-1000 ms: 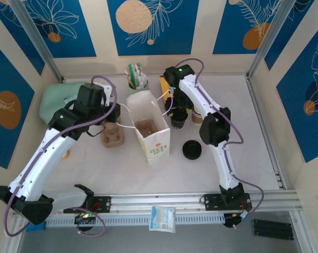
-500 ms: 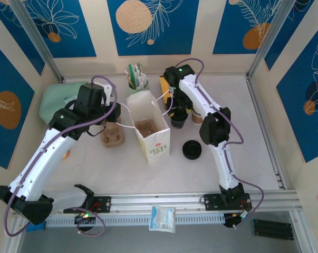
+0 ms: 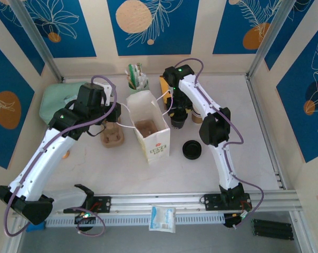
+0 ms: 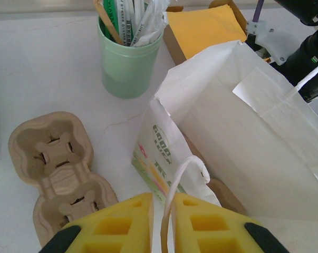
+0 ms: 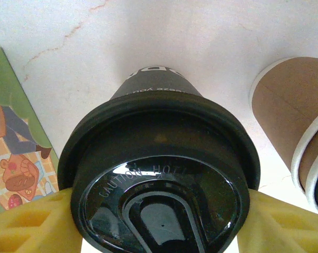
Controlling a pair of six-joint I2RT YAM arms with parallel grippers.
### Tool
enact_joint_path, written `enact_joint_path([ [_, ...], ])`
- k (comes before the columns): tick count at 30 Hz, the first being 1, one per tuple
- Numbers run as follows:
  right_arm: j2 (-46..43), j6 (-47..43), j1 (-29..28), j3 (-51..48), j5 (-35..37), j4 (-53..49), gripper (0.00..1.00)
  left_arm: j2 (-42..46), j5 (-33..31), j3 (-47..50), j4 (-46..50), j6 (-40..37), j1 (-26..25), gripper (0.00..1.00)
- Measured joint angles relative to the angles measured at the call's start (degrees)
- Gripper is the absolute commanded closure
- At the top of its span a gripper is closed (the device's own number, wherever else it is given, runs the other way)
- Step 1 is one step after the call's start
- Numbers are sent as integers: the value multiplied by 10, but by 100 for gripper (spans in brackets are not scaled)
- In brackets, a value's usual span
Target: Pack the takeout coffee
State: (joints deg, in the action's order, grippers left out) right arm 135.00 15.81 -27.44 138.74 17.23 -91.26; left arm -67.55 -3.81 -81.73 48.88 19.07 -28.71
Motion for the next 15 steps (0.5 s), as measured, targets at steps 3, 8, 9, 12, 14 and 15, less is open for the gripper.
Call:
enact_joint_path([
  [3, 0, 0, 0, 0, 0, 0, 34, 0, 4, 0, 0, 1, 0, 83],
  [8, -1, 0, -1, 0, 2, 0, 35, 0, 4, 0, 0, 1, 0, 83],
  [9, -1, 0, -2, 0, 2, 0, 35, 0, 4, 0, 0, 1, 0, 83],
  [12, -1, 0, -2, 0, 2, 0, 34, 0, 6, 0, 0, 1, 0, 83],
  [14, -1, 0, -2, 0, 3, 0, 35, 0, 7, 0, 0, 1, 0, 83],
  [15, -2, 0, -2, 0, 4, 0, 35, 0, 8, 0, 0, 1, 0, 83],
])
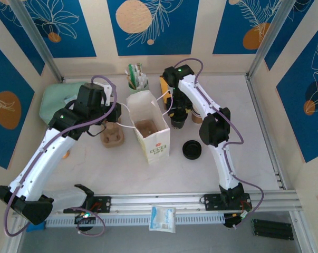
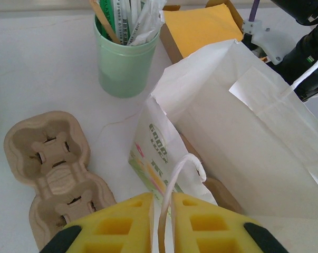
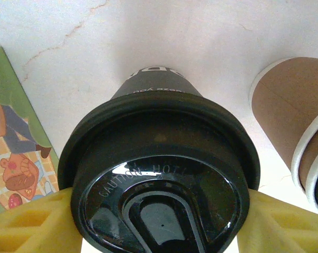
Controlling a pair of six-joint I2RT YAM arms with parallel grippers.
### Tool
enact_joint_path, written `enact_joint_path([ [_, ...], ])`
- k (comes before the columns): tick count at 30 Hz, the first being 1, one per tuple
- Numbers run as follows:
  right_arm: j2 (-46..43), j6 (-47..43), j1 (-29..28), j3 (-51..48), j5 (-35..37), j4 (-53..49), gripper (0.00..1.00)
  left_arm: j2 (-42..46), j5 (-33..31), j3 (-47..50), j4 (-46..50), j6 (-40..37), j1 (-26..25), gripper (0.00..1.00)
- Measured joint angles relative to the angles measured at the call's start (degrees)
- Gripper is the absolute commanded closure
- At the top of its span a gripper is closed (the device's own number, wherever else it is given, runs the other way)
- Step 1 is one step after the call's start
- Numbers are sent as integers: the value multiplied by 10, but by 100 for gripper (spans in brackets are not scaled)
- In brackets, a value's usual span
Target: Pack the takeout coffee
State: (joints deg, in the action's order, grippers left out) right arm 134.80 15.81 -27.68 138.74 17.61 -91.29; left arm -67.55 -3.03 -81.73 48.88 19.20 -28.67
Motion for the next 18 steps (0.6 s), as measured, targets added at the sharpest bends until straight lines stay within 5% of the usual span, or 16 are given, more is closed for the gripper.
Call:
enact_joint_path([
  [18, -75, 3, -9, 0, 9, -9, 35, 0, 5, 3, -1, 5, 0, 84],
])
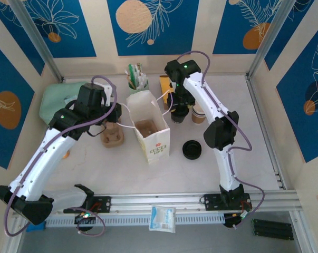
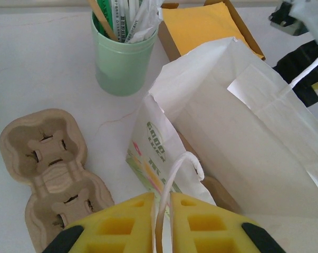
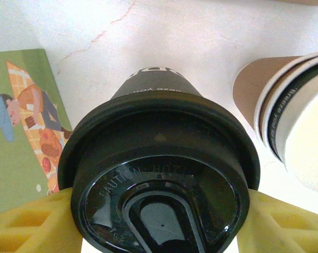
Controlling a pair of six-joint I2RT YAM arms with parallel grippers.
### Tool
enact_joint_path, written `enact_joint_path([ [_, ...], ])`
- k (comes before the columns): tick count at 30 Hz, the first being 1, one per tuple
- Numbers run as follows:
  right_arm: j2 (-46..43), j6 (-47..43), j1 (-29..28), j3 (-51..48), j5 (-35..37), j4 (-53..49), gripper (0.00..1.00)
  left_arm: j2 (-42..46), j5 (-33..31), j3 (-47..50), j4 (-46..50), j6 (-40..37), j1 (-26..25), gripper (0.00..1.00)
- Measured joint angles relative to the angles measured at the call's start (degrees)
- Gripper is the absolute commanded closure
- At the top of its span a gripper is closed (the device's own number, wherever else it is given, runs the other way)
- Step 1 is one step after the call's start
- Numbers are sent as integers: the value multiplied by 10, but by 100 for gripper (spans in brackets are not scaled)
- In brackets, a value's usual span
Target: Pack the takeout coffee
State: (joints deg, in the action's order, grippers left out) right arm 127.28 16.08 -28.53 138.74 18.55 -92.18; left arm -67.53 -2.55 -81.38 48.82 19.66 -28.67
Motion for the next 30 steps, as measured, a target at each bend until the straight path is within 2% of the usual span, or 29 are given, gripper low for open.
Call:
enact_joint_path([
  [30, -125, 24, 5, 30, 29, -6, 35, 15, 6, 8, -2, 13, 0, 85],
])
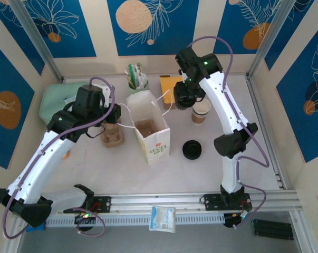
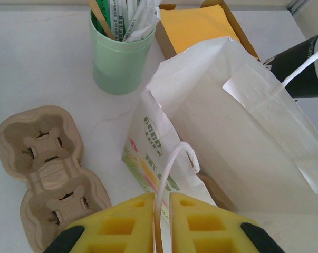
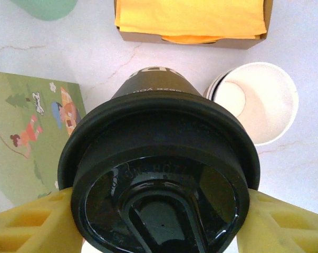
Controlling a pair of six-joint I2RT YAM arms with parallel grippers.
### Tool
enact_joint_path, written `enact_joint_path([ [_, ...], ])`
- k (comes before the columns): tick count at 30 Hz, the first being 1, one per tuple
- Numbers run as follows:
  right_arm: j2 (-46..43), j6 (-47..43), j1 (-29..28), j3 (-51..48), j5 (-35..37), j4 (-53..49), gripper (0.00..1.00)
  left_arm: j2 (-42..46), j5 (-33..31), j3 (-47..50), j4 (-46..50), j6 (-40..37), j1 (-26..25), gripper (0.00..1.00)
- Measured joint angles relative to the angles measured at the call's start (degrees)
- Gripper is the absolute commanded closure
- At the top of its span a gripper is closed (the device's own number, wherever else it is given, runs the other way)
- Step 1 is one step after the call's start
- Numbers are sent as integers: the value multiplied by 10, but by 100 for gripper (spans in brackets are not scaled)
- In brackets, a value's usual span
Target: Pack the takeout coffee
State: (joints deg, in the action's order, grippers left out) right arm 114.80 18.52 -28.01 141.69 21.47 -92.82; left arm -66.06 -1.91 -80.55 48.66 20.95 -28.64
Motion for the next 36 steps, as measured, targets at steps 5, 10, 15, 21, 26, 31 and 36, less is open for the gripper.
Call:
enact_joint_path([
  [5, -26, 10, 5, 7, 3, 0, 35, 0, 1, 0, 0, 1, 0, 85],
  [10, -47, 21, 10, 38, 7, 0, 35, 0, 4, 0, 0, 2, 0, 85],
  [15, -63, 31, 10, 90, 13, 0, 35, 0, 4, 0, 0, 2, 0, 85],
  [21, -103, 45, 6, 103, 18, 0, 35, 0, 4, 0, 0, 2, 0, 85],
  [26, -150, 51, -15, 85, 19, 12, 35, 0, 4, 0, 0, 2, 0, 85],
  [31, -178, 56, -40, 85, 9, 29, 35, 0, 4, 0, 0, 2, 0, 85],
  [36, -177, 64, -87, 85, -6, 49, 35, 0, 4, 0, 0, 2, 0, 85],
])
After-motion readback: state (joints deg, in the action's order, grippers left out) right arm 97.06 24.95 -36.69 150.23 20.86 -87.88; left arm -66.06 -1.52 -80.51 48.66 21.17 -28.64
